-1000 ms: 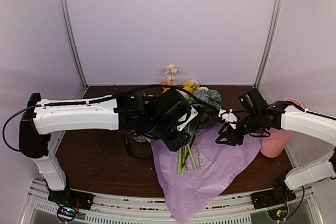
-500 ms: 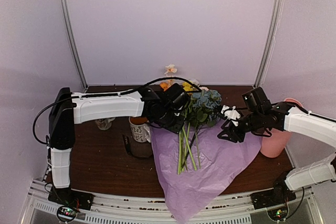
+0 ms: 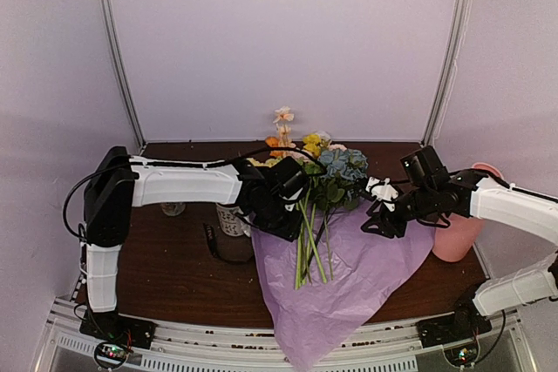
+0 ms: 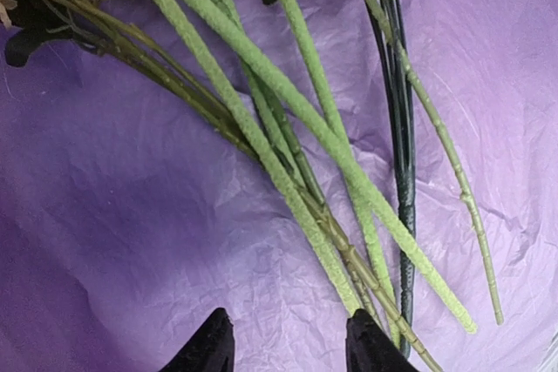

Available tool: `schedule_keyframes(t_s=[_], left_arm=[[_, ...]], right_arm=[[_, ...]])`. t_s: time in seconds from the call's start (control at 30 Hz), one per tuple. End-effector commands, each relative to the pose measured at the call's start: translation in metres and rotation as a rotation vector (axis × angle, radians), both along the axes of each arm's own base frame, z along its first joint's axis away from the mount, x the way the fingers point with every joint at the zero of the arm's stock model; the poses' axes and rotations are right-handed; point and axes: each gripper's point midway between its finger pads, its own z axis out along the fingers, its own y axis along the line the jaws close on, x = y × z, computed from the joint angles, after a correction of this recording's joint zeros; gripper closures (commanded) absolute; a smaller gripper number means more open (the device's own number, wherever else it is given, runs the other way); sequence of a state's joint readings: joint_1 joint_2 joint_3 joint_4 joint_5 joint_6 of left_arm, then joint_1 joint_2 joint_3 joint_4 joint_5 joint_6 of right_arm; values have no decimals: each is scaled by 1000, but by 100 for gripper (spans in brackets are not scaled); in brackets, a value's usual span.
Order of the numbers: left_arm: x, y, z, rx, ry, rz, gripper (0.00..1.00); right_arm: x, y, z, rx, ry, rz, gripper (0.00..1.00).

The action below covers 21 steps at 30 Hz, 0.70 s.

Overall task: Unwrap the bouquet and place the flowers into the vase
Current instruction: Pick up the fake flower from the flattened wrapping paper.

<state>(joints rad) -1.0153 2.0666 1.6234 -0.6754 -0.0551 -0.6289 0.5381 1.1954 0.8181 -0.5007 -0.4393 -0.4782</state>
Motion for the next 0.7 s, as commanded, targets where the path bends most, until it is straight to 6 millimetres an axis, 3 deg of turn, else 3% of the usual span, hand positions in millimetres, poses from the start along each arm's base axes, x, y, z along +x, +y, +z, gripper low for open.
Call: schedule_keyframes(t_s=[0.0, 0.27, 0.47, 0.67], left_arm=[[-7, -8, -6, -36, 38, -11, 55], [-24, -21, -16, -55, 99, -54, 66], [-27, -11, -28, 7, 121, -31, 65], [-32, -19, -40, 5, 156, -45, 66]], right_arm=[[2, -3, -3, -16, -4, 2, 53], [0, -2, -6, -20, 4, 11, 53], [-1, -2, -5, -19, 4, 18, 53], [-2, -2, -5, -20, 6, 26, 53]])
